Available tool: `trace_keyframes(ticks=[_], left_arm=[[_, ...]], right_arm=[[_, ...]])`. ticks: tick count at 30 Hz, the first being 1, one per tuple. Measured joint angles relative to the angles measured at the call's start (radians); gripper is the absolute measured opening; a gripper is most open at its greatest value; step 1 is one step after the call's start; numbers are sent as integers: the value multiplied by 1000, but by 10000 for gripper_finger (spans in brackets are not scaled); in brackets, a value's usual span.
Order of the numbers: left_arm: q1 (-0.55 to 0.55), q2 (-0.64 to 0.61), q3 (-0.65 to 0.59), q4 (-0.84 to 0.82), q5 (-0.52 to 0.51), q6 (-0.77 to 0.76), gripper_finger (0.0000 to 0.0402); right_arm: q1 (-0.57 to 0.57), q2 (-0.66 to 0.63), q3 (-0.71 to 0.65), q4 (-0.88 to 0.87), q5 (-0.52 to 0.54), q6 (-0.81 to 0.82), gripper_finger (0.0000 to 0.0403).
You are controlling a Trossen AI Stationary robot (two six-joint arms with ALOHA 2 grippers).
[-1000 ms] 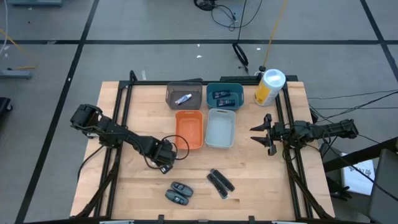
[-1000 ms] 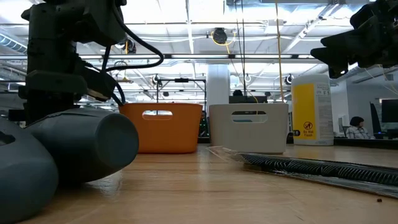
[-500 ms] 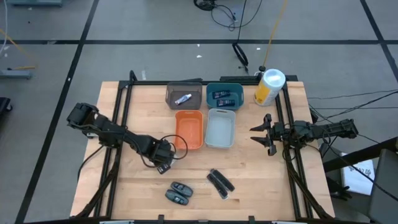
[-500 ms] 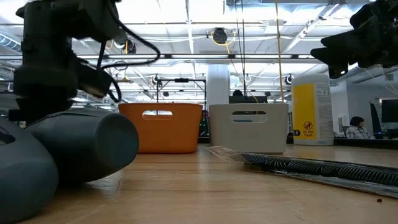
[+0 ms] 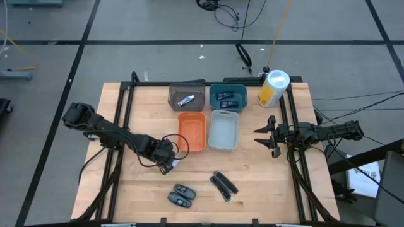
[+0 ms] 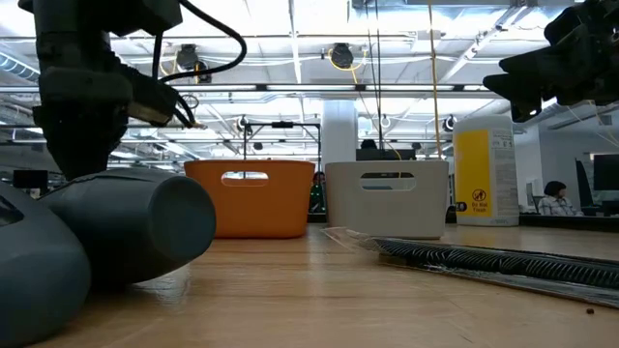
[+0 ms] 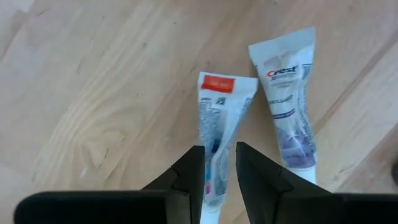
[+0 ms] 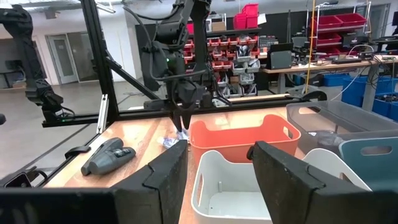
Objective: Pick & Place Travel size toiletries
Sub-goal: Put the left white toothpaste into the black transparent bin
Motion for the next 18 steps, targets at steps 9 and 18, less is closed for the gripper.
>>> trace_keyframes(ticks=[9, 18], left_arm=[[-19, 9, -12, 6, 21, -6, 135], [-26, 9, -42, 33, 41, -59, 201]], right_arm=[[0, 0, 0, 0, 0, 0, 171], [0, 0, 0, 0, 0, 0, 171]])
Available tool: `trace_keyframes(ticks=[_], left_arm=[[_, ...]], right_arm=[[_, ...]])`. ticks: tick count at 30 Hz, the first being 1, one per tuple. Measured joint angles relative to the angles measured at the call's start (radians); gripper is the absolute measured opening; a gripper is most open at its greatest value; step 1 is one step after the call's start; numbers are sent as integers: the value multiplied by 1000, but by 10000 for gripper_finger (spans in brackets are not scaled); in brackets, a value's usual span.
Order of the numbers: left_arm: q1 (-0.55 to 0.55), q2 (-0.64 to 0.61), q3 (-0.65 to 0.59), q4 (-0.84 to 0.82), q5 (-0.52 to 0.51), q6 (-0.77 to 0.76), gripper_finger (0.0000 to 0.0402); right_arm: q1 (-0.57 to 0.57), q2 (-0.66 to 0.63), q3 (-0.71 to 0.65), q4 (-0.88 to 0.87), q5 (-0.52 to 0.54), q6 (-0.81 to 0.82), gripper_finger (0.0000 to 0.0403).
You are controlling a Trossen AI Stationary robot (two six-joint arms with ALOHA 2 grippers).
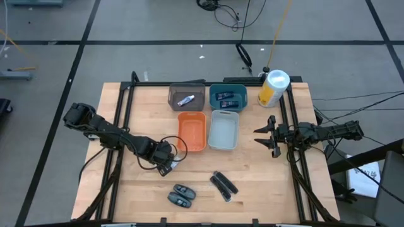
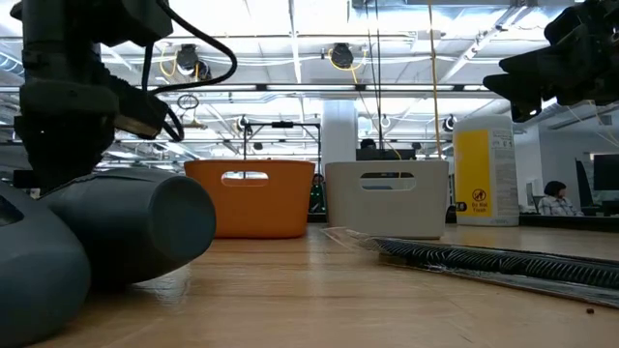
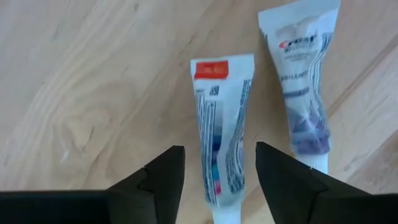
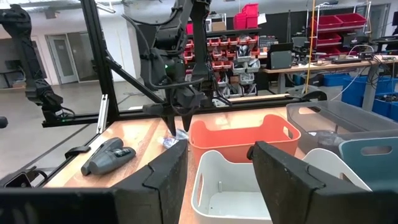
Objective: Pick & Place Travel size toiletries
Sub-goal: Put the left white toothpaste into the black transparent bin
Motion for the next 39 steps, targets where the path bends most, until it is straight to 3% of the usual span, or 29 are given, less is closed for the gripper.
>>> trace_keyframes(ticks=[6, 15, 28, 39], left_arm=[[0, 0, -67, 122, 8, -25, 199], [0, -3, -82, 114, -5, -21, 165], [5, -4, -83, 120, -29, 76, 11], [5, -101, -67, 119, -56, 150, 9]], right_arm=[[0, 0, 0, 0, 0, 0, 171], [0, 0, 0, 0, 0, 0, 171], [0, 0, 0, 0, 0, 0, 171], [0, 0, 0, 0, 0, 0, 171]])
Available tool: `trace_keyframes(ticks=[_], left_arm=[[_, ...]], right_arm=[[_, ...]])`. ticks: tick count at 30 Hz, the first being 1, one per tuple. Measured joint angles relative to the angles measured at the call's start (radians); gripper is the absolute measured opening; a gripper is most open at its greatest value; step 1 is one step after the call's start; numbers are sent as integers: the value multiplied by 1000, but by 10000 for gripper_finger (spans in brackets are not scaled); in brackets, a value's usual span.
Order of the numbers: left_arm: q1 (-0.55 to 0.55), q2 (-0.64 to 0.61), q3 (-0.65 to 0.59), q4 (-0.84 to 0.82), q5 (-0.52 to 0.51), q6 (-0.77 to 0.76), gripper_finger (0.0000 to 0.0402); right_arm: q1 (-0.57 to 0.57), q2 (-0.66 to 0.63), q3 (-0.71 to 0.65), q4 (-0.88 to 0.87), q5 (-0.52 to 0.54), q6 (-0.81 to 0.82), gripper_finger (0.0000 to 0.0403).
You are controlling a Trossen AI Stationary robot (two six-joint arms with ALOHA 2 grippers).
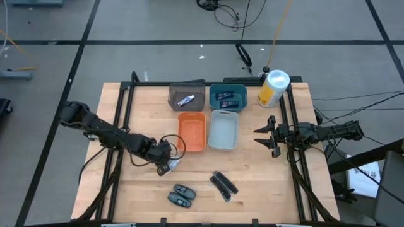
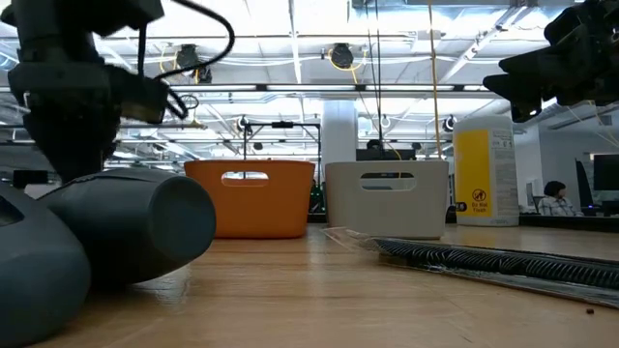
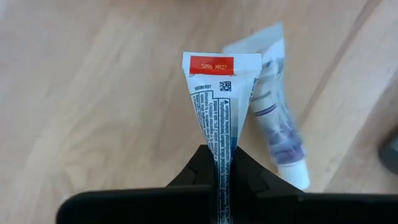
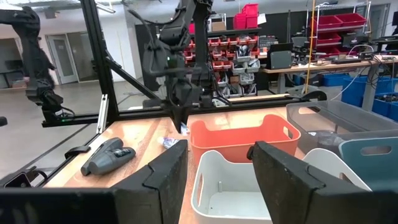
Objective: Pick & Place Travel size toiletries
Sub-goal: Put the left white toothpaste into the black transparent bin
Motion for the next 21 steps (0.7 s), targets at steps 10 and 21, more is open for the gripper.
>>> trace_keyframes(ticks=[10, 21], left_arm=[[-5, -211, 1, -18, -131, 63, 6], [-41, -472, 1, 32, -385, 333, 8]], right_arm=[[0, 0, 0, 0, 1, 0, 171], [0, 0, 0, 0, 1, -6, 171]])
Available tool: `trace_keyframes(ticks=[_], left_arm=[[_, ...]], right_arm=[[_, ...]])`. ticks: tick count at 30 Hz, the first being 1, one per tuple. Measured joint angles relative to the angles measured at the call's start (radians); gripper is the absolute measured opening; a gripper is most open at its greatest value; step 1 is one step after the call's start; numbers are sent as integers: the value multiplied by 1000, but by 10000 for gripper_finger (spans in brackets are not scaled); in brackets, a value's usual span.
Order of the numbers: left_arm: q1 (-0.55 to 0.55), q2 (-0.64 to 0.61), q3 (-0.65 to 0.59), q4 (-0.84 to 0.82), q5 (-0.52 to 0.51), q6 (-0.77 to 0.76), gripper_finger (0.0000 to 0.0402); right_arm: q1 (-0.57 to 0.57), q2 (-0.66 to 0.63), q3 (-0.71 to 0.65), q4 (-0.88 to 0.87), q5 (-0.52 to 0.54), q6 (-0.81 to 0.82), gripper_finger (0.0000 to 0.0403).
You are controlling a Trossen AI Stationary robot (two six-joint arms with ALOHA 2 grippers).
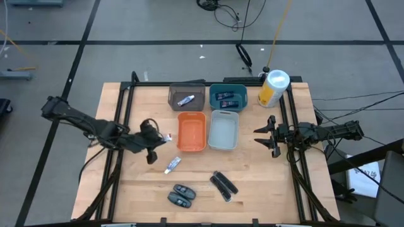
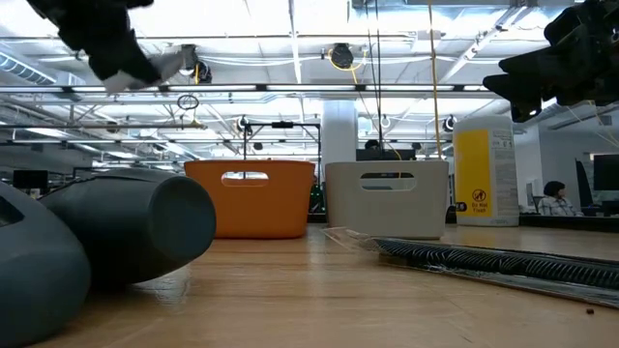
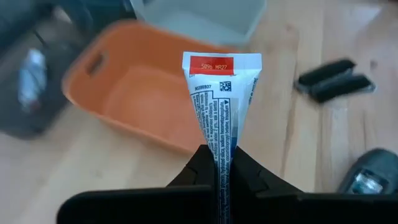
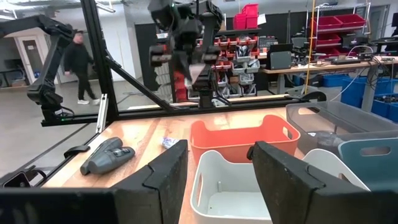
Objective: Pick & Place Travel size toiletries
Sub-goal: Put the left white toothpaste into the black transparent bin
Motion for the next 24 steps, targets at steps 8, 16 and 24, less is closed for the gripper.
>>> trace_keyframes(ticks=[8, 16, 24], left_arm=[[0, -151, -32, 87, -89, 138, 6], [6, -224, -273, 448, -36, 222, 14], [57, -225, -494, 906, 39, 282, 15]], right_arm=[[0, 0, 0, 0, 0, -2, 171], [0, 0, 0, 0, 1, -2, 171], [0, 0, 0, 0, 2, -2, 171]])
